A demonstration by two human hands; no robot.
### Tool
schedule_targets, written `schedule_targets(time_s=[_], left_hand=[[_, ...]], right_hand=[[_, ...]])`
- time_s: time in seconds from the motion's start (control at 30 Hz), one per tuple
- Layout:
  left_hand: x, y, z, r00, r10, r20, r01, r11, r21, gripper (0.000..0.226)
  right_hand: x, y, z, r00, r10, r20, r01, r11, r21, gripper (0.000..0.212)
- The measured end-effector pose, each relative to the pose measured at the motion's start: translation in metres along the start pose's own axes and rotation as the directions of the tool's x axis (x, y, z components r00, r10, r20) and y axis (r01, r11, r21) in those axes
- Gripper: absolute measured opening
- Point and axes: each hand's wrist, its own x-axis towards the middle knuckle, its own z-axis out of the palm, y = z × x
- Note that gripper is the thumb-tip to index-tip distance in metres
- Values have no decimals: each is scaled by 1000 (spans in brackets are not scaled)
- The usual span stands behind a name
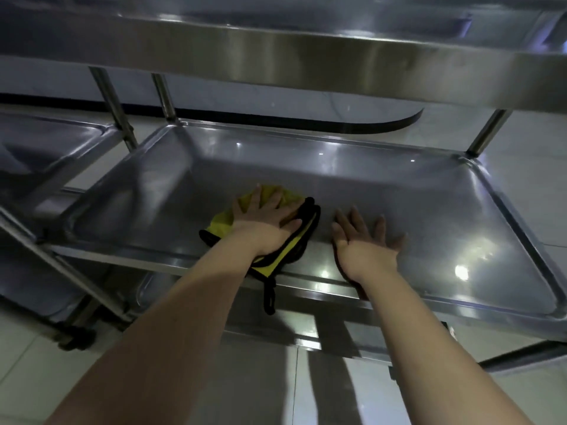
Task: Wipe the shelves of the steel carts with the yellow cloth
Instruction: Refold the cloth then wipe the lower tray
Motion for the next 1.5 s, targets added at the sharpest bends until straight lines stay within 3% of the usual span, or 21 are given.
schedule_targets(time_s=[0.13, 0.23, 0.53, 0.7, 0.87, 0.97, 1.07, 1.2, 1.3, 1.5], left_hand=[[-2, -54, -6, 989, -145, -21, 145, 989, 5, 59], [-1, -58, -6, 977, -210, -30, 210, 977, 31, 57], [4, 73, 18, 999, 22, -26, -21, 999, 31, 50], [5, 11, 10, 996, -22, -82, 21, 1000, -16, 57], [-16, -109, -7, 965, -239, -104, 236, 971, -46, 60], [-26, -140, -9, 950, -294, -102, 291, 956, -41, 61], [-26, -135, -11, 949, -300, -94, 300, 954, -11, 59], [-26, -129, -11, 951, -296, -85, 293, 955, -43, 53], [-27, -127, -14, 957, -280, -71, 276, 959, -59, 52], [-41, -167, -14, 986, -154, -56, 153, 988, -20, 62]], right_hand=[[0, -3, 2, 1000, 20, -12, -21, 999, -34, 49], [-1, -5, 4, 999, 25, -43, -28, 997, -66, 50], [-1, -4, 0, 998, 51, -21, -52, 998, -42, 52], [-3, -3, 1, 999, 29, -30, -29, 999, -13, 50], [-3, -3, 2, 999, 35, -41, -36, 999, -25, 50], [-6, -7, -1, 997, 69, -31, -70, 996, -52, 50], [-6, -37, -5, 992, 117, -38, -119, 992, -46, 51], [-6, -122, 13, 992, -121, -25, 120, 992, -35, 54], [-5, -168, 27, 990, -136, 26, 137, 990, -30, 53], [-2, -162, 34, 992, -130, -6, 130, 991, -14, 59]])
